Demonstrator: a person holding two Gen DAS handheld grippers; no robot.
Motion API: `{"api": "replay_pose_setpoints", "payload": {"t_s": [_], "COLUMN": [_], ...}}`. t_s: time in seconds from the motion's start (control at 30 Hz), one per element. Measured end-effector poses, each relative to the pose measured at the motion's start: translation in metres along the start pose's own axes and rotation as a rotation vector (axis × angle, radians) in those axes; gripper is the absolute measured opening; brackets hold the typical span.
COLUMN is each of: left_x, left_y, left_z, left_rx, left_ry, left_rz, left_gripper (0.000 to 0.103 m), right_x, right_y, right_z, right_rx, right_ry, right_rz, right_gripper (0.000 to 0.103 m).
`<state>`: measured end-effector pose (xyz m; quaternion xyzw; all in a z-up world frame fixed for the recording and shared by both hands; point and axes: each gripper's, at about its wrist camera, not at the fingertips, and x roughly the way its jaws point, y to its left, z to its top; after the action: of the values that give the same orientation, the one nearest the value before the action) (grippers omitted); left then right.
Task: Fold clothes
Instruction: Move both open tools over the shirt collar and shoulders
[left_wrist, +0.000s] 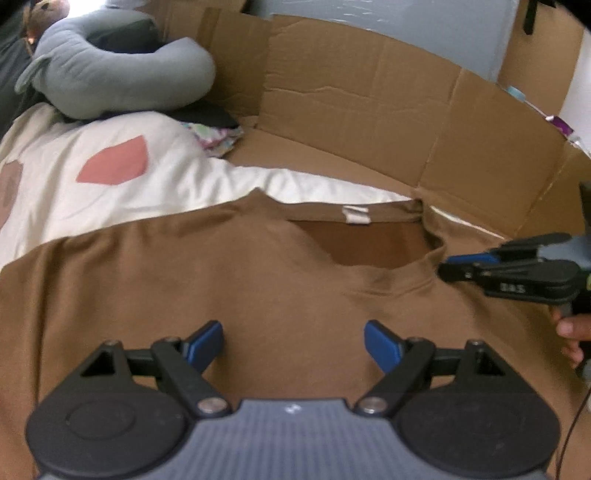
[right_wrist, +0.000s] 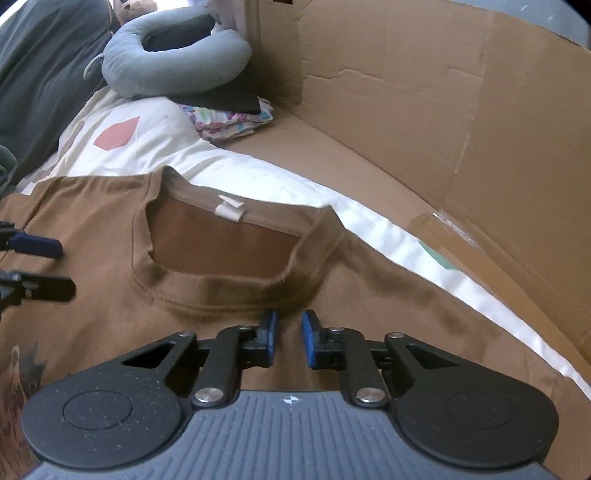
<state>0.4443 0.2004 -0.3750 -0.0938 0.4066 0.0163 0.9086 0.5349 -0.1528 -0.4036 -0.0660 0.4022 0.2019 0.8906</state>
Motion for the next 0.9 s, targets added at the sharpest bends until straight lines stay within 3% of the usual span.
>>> {"api": "replay_pose_setpoints", "payload": {"t_s": [0.3, 0.47, 0.63, 0.9], "left_x": [0.014, 0.02, 0.023, 0.045], "left_y": [-0.013, -0.022, -0.034, -0.05], "left_z": [-0.005, 0.001, 0.006, 0.01], "left_rx": [0.011, 0.041, 0.061, 0.088], "left_ry": [0.017, 0.007, -0.006, 0.008], "left_rz": [-0.003, -0.005, -0.026, 0.002], "left_gripper": [0.085, 0.08, 0.08, 0.08], "right_x": [0.016, -0.001, -0.016, 0.009], "right_y": [0.001, -0.012, -0.03, -0.049], "right_z": [0.018, 0.017, 0.013, 0.015], "right_rx": [-0.024, 0.03, 0.073, 0.158], "right_ry": [0.004, -0.045, -0.077, -0.033], "right_rz": [0.028, 0.041, 0.016, -0.038], "right_gripper": [0.012, 0.013, 0.013, 0.013]}}
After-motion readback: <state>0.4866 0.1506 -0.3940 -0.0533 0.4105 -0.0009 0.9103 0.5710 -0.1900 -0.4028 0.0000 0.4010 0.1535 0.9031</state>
